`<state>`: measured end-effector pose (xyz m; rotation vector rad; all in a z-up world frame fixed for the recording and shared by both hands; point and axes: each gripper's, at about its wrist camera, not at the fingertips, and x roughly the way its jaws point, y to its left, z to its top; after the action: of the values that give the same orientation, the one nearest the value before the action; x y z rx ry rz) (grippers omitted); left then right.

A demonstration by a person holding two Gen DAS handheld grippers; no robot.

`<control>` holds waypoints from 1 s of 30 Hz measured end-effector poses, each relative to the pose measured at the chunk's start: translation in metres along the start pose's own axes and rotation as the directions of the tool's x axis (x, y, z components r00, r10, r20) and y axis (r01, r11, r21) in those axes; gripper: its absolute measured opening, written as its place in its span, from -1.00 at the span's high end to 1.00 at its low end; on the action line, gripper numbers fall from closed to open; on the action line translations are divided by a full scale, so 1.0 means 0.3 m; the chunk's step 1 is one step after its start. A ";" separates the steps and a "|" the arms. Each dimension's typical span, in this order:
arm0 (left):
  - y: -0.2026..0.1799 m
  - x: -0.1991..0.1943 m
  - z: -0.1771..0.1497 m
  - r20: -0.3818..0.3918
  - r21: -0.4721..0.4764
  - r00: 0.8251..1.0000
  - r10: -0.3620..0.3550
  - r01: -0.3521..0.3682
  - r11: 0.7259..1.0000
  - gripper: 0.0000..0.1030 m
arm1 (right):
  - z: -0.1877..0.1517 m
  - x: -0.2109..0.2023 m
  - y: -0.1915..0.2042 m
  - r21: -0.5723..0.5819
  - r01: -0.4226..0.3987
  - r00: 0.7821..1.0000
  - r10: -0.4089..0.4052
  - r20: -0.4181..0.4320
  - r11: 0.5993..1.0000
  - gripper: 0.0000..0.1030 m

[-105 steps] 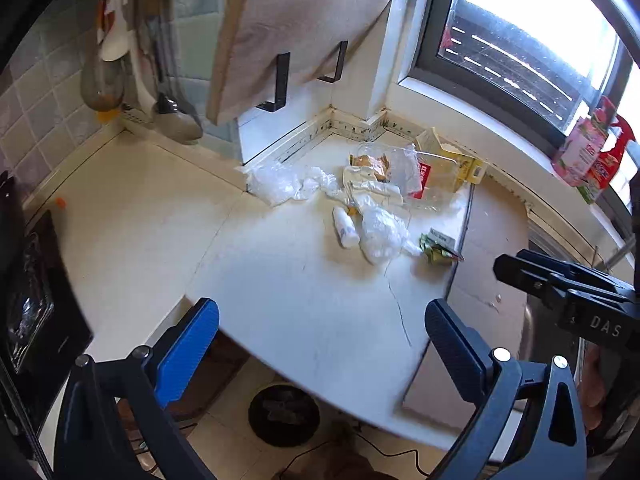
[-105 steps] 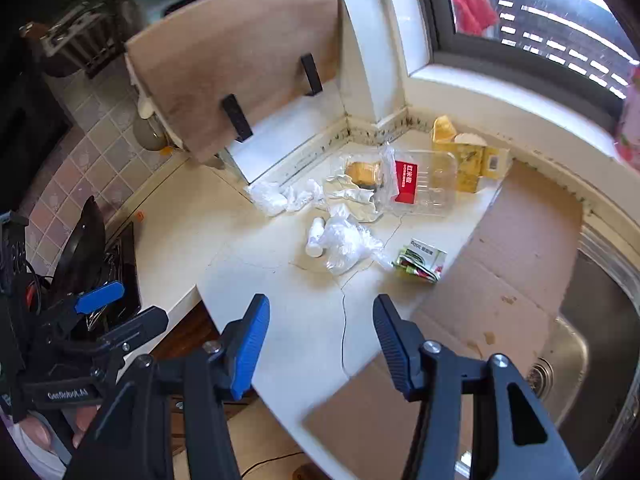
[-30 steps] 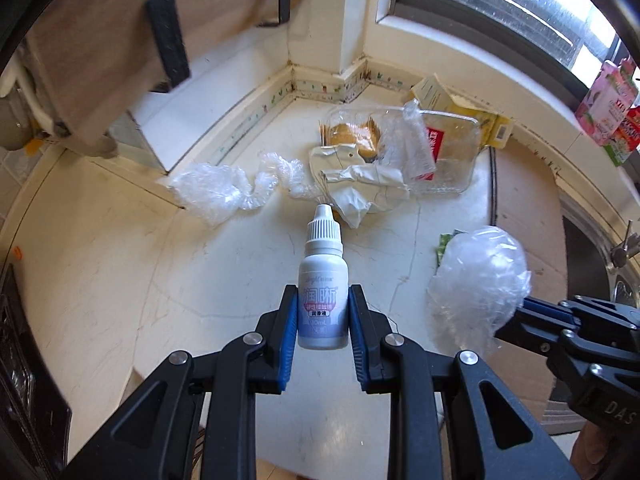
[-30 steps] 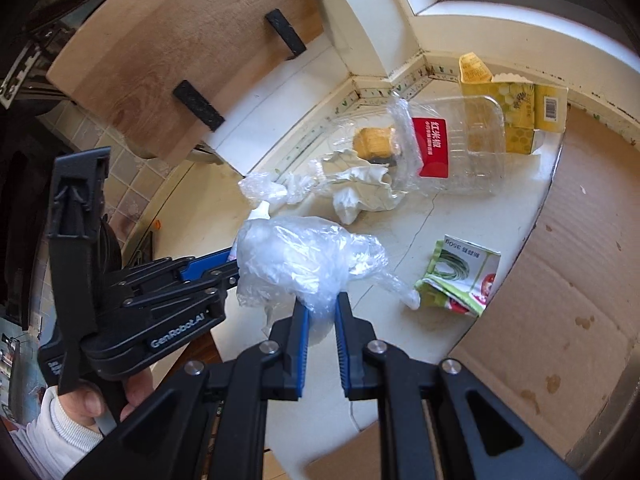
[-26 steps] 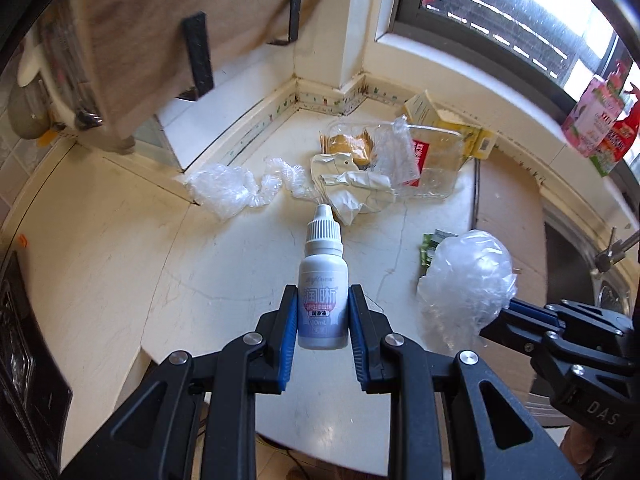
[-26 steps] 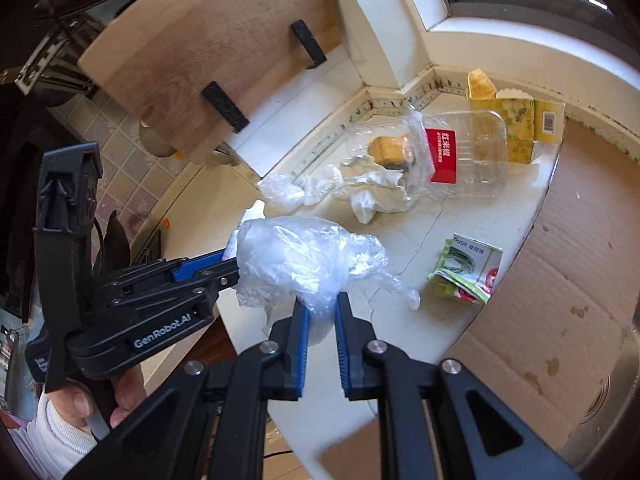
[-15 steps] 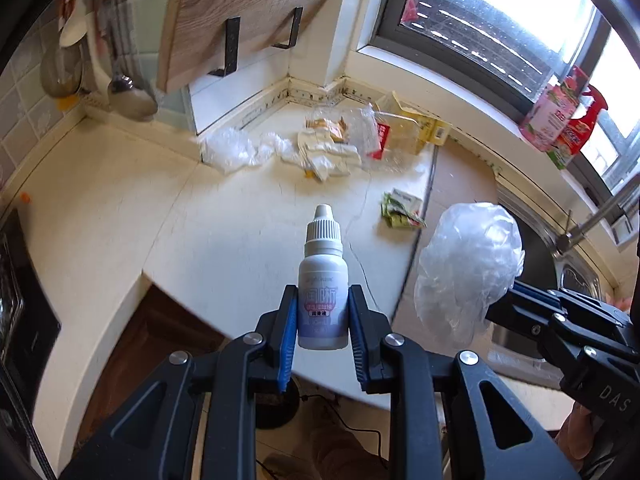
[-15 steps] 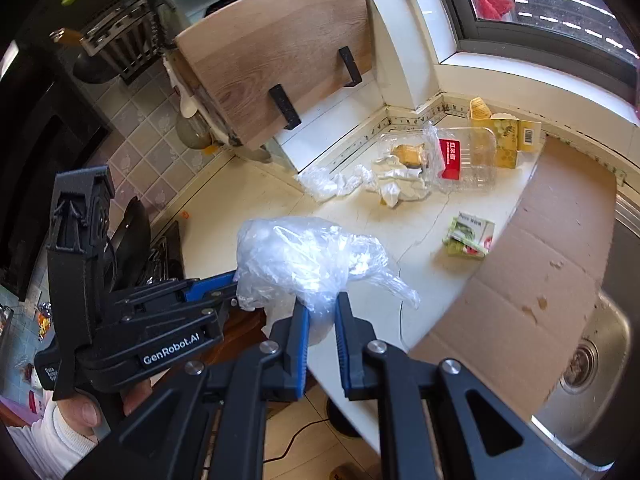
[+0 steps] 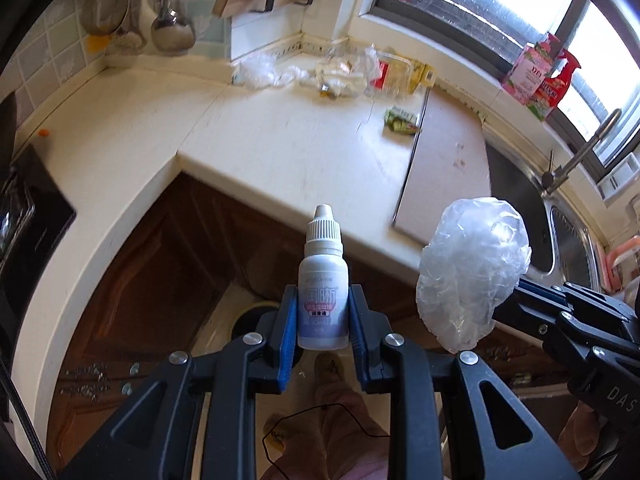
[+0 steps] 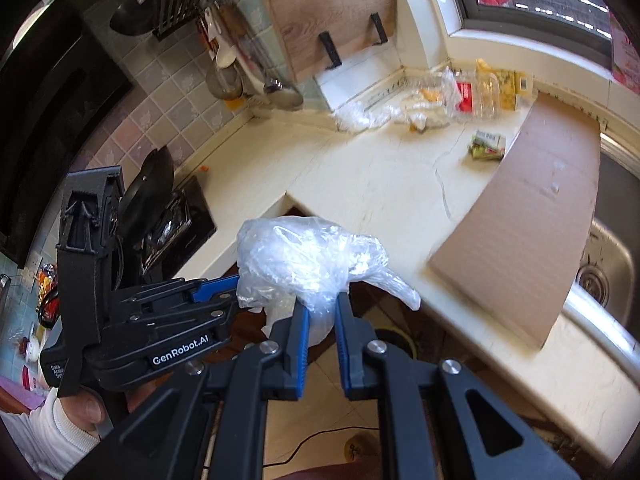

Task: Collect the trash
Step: 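Carry the dropper bottle and plastic bag down over the floor bin with both tools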

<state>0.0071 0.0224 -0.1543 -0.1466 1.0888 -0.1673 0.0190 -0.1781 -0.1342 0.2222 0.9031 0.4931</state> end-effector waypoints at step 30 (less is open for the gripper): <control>0.367 0.810 -0.466 -0.252 -0.162 0.964 0.090 -0.133 0.978 0.57 | -0.475 0.861 -0.168 -0.029 0.197 0.937 -0.197 -0.290 0.980 0.76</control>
<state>-0.0002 0.0748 -0.4508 -0.2287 1.3540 0.0155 0.0553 -0.0957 -0.4197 0.0568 1.2008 0.3434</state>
